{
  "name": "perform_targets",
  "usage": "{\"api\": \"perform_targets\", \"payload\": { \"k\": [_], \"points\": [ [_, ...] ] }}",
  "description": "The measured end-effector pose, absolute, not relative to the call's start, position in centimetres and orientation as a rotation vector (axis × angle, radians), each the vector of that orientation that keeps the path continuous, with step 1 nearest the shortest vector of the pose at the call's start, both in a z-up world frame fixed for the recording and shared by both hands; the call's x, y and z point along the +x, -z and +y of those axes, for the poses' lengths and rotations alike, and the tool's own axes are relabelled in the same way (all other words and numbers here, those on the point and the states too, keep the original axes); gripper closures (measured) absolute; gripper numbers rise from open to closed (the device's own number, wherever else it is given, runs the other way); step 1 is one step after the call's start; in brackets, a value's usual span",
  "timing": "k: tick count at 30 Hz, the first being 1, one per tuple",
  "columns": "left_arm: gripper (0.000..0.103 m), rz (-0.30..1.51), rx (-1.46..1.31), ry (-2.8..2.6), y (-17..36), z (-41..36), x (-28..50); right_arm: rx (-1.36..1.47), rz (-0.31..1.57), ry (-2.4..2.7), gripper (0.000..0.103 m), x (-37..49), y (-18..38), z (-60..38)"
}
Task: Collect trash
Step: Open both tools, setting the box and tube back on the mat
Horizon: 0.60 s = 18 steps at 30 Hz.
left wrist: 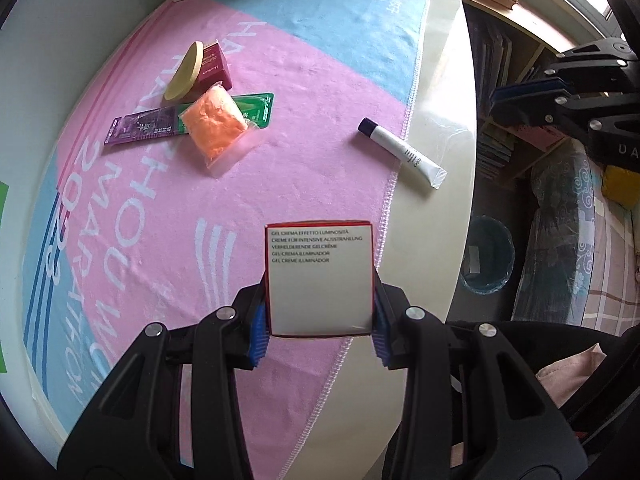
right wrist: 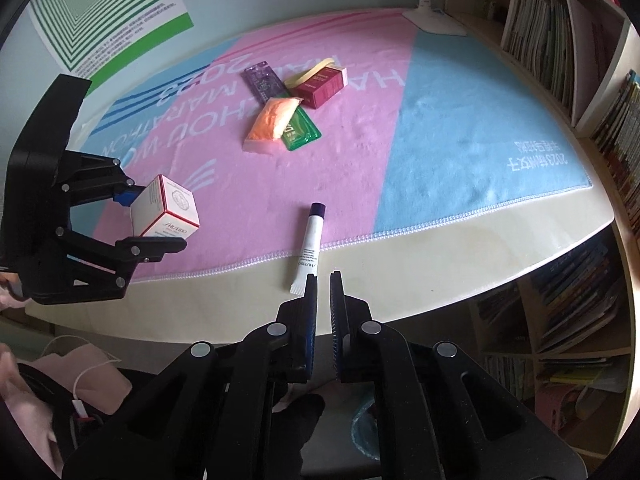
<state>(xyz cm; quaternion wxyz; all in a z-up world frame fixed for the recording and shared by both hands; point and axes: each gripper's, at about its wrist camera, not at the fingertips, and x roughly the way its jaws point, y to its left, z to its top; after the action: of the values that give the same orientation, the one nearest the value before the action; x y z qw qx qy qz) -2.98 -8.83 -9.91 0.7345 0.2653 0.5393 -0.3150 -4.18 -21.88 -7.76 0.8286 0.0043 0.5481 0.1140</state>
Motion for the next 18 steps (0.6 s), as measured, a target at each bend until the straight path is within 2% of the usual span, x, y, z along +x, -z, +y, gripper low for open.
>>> {"api": "perform_targets", "payload": {
  "k": [11, 15, 16, 17, 18],
  "points": [
    [0.065, 1.244, 0.504, 0.584, 11.2, -6.5, -1.3, -0.013, 1.213, -0.321, 0.095, -1.9, 9.6, -20.9],
    [0.064, 1.278, 0.472, 0.545, 12.3, -5.2, -0.4, -0.014, 1.234, -0.345, 0.09, -0.6, 10.5, -19.8],
    [0.054, 1.283, 0.468, 0.534, 12.5, -5.0, -0.2, -0.011, 1.24, -0.345, 0.073, -0.3, 10.8, -19.6],
    [0.038, 1.286, 0.467, 0.523, 12.7, -4.7, -0.1, -0.012, 1.244, -0.339, 0.06, -0.1, 11.0, -19.4],
    [0.031, 1.281, 0.466, 0.514, 12.8, -4.5, 0.0, -0.015, 1.245, -0.334, 0.039, 0.2, 11.2, -19.2]
  ]
}}
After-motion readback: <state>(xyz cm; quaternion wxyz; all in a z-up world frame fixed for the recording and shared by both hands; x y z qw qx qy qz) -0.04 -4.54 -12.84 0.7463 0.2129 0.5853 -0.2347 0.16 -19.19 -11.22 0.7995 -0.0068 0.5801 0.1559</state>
